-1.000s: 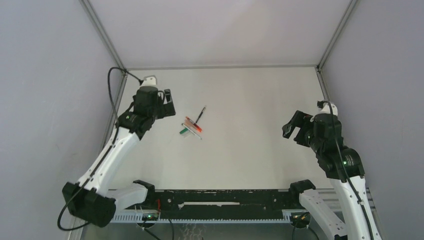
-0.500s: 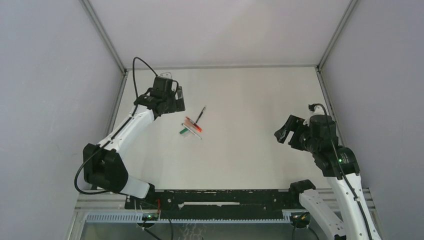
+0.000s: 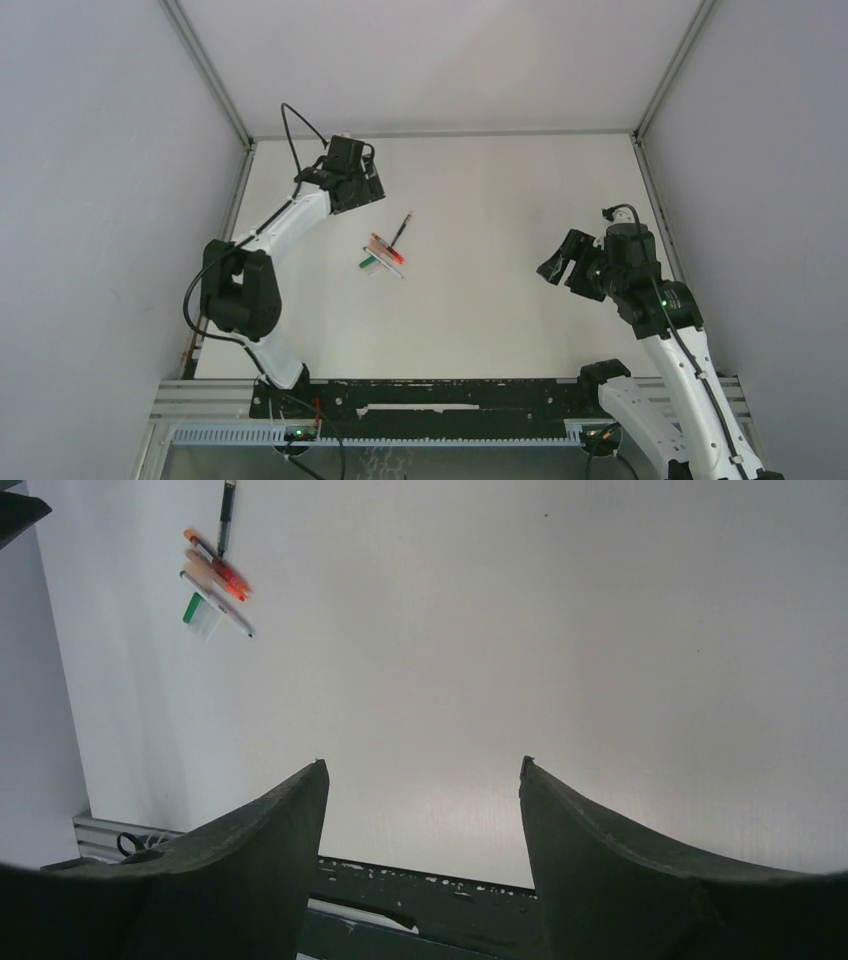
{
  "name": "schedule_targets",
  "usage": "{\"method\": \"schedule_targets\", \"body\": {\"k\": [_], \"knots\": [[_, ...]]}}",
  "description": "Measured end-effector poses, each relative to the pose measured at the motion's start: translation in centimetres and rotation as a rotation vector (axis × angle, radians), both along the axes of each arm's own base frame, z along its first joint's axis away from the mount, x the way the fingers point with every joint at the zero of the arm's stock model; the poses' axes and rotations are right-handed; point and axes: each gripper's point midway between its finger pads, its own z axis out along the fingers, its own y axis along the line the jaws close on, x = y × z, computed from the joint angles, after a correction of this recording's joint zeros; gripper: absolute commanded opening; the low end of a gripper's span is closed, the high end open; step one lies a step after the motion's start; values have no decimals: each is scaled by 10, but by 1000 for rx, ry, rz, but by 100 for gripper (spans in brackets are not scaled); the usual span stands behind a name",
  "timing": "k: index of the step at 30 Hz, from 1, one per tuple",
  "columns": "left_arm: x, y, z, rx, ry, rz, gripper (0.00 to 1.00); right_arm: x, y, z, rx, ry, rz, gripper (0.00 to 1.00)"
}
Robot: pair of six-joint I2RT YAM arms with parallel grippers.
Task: Insert the pens into the pen caps
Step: Pick up the pen from the center of the board.
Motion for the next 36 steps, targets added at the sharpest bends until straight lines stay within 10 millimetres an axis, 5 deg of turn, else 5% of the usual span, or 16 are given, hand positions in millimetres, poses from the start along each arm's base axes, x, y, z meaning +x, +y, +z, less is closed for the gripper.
{"method": "schedule_targets", "body": {"k": [13,21,36], "knots": [[37,-12,-35,0,53,30,65,14,3,-3,10,10,-14,69],[34,-12,-68,24,129,35,63,14,3,-2,10,10,-18,67],[29,-15,-94,22,194,18,58,15,3,-4,8,17,-19,66]]}}
